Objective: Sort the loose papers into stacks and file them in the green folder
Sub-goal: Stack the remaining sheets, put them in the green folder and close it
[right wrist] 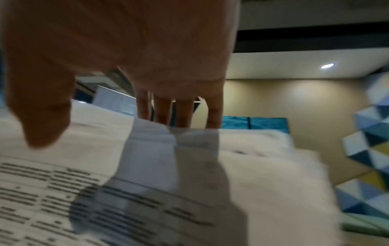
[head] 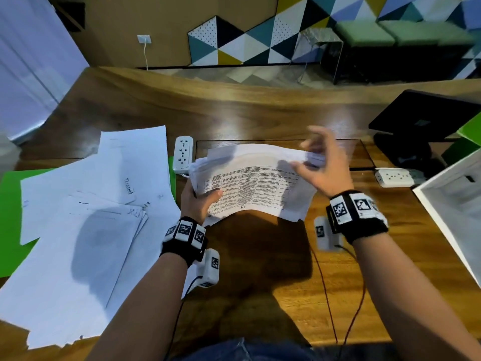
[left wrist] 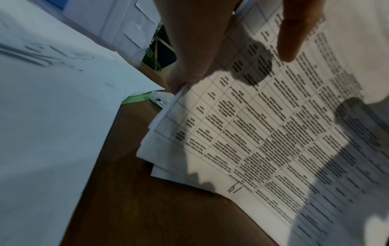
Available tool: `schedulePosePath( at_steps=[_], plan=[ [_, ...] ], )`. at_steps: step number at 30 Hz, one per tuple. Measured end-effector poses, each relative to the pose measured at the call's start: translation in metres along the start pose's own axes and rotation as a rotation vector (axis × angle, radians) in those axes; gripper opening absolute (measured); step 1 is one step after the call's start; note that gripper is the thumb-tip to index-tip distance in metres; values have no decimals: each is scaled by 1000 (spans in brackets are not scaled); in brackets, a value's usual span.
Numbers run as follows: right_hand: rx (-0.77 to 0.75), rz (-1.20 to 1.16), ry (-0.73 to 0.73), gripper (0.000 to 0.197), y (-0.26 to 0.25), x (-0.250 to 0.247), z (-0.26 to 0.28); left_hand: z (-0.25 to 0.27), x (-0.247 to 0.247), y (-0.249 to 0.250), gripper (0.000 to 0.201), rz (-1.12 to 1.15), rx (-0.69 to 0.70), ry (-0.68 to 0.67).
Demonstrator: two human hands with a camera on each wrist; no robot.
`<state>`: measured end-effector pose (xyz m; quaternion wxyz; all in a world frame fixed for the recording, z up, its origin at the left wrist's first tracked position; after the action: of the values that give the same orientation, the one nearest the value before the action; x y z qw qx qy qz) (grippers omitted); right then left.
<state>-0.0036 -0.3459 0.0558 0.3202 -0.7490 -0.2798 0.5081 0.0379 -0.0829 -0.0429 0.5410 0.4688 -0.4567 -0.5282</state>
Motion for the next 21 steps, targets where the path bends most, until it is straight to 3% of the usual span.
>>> schedulePosePath(
  at_steps=[3, 5, 8, 11, 13, 16, 18, 21],
  plan=[
    [-116, 773, -437, 89, -33, 15, -19, -4, -1, -4, 43, -16, 18, -45],
    [-136, 909, -588, 93, -45, 35, -23, -6, -2, -7, 47, -29, 3, -61],
    [-291, 996, -624, 86, -50, 67, -20, -5, -4, -5, 46, -33, -48, -94],
    [-446, 1010, -587, 70, -54, 89, -12, -7, -4, -4, 15, -3, -130, -55],
    [-499, 936, -629, 63, -56, 94, -8, -8, -5, -4, 15, -60, -129, -49],
    [-407, 536, -683, 55, -58, 82, -14, -5, -5, -3, 34, -85, -79, -74],
    [-391, 277, -609, 39, -59, 71, -21, -3, -8, -2, 35, -65, -61, -68],
    [-510, 278, -456, 13, -61, 65, -26, -3, -8, 0, 37, -40, -58, -66]
  ],
)
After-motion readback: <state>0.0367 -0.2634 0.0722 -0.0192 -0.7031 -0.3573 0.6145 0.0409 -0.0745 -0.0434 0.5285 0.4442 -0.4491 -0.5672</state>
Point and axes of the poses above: each hand's wrist, its own z-axis away from the middle knuckle, its own x-axis out of the palm, y = z × x, the point moved 1 cm from there along -z, towards the middle knuckle, and after that the axes turned 2 degrees about x, right-handed, at the moved point
